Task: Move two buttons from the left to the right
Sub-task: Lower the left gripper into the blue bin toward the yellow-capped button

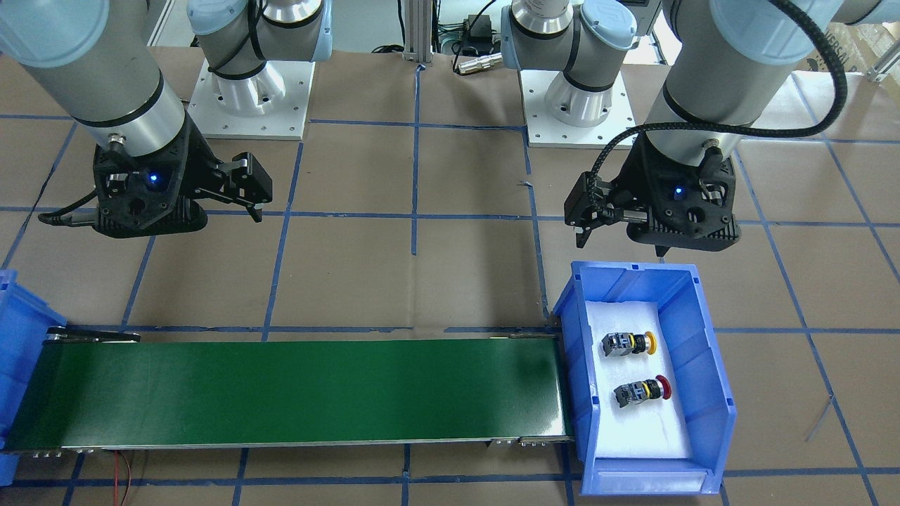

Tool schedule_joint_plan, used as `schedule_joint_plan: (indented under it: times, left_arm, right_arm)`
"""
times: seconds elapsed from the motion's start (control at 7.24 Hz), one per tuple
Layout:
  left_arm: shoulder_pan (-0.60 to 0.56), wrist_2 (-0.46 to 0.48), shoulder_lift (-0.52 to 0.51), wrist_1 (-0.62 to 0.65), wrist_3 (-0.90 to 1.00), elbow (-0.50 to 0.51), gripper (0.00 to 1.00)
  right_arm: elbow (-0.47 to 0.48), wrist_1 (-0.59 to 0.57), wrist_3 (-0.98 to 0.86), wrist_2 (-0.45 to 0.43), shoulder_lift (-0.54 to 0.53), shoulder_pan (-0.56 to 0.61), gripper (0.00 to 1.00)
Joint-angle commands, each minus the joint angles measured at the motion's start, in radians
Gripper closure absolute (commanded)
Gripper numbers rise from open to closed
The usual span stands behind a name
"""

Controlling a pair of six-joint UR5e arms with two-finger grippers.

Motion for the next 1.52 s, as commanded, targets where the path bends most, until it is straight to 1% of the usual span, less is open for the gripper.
schedule_joint_plan:
  times: [0.0, 0.55, 0.83, 0.97, 1.38]
  left_arm:
    - [0.006, -0.001, 0.001, -0.003, 0.001, -0.001, 0.0]
    - [0.011, -0.002, 0.001, -0.016, 0.007, -0.001, 0.0]
    - [0.021, -0.002, -0.002, -0.016, 0.107, -0.001, 0.0]
    - [0.059, -0.007, -0.011, -0.016, 0.205, -0.007, 0.0]
    - [0.129, -0.007, -0.03, -0.001, 0.504, -0.062, 0.0]
  right_arm:
    - [0.0, 0.0, -0.001, -0.001, 0.0, 0.0, 0.0]
    - [0.002, 0.002, -0.002, -0.008, 0.0, -0.002, 0.0]
    - [0.002, 0.002, -0.002, -0.008, 0.0, -0.002, 0.0]
    - [0.002, 0.002, -0.002, 0.002, 0.0, -0.004, 0.0]
    - [0.003, 0.002, -0.002, -0.004, 0.0, -0.005, 0.0]
